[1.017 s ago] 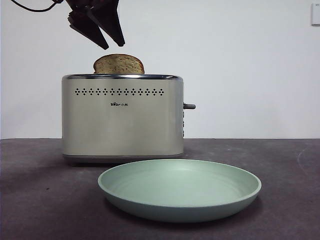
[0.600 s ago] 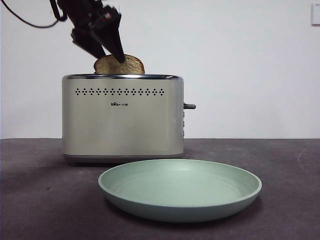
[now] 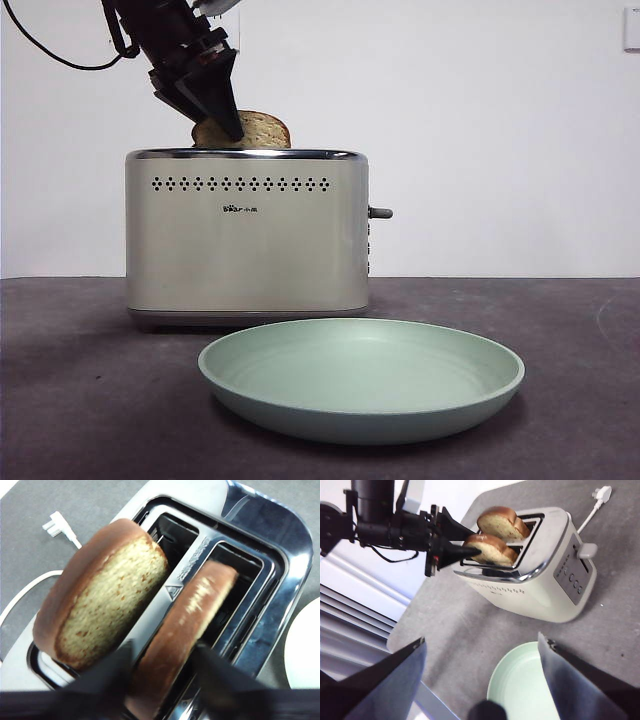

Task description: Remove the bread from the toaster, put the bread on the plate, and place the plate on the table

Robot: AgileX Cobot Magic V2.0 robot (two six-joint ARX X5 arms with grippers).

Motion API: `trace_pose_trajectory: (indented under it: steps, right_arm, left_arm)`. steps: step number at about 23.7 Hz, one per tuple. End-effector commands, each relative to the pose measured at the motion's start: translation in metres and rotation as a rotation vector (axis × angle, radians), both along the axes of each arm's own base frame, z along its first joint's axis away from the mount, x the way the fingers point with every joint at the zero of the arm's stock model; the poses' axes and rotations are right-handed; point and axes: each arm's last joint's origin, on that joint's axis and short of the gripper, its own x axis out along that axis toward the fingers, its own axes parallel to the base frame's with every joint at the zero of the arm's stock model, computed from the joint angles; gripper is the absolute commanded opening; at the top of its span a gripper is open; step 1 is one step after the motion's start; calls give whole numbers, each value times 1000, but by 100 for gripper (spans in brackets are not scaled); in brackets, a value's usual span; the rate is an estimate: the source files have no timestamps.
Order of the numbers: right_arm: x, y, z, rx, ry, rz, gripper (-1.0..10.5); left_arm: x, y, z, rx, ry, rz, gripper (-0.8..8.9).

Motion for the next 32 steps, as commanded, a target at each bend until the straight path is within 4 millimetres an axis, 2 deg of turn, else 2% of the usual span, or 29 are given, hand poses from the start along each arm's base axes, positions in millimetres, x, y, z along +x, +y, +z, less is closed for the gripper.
trace_pose_trajectory:
  steps: [1, 8, 15, 18, 25, 32]
  right_arm:
    - [0, 0, -1, -47, -13, -18, 378]
    - [-2, -3, -8, -149, 31, -102, 378]
    - [-2, -6, -14, -245, 56, -141, 378]
    - [0, -6, -19, -272, 86, -137, 378]
    - [21, -3, -39, -313, 200, -94, 378]
    - [53, 5, -70, -338, 335, -44, 378]
  left_arm:
    - [-3, 2, 9, -13, -20, 13, -8]
    - [-34, 10, 75, -123, -89, 90, -7]
    - [-93, 27, 153, -242, -195, 133, -8]
    - [-120, 35, 175, -304, -223, 150, -7]
    - [-179, 53, 204, -440, -242, 114, -7]
    - [-220, 57, 212, -483, -208, 13, -7]
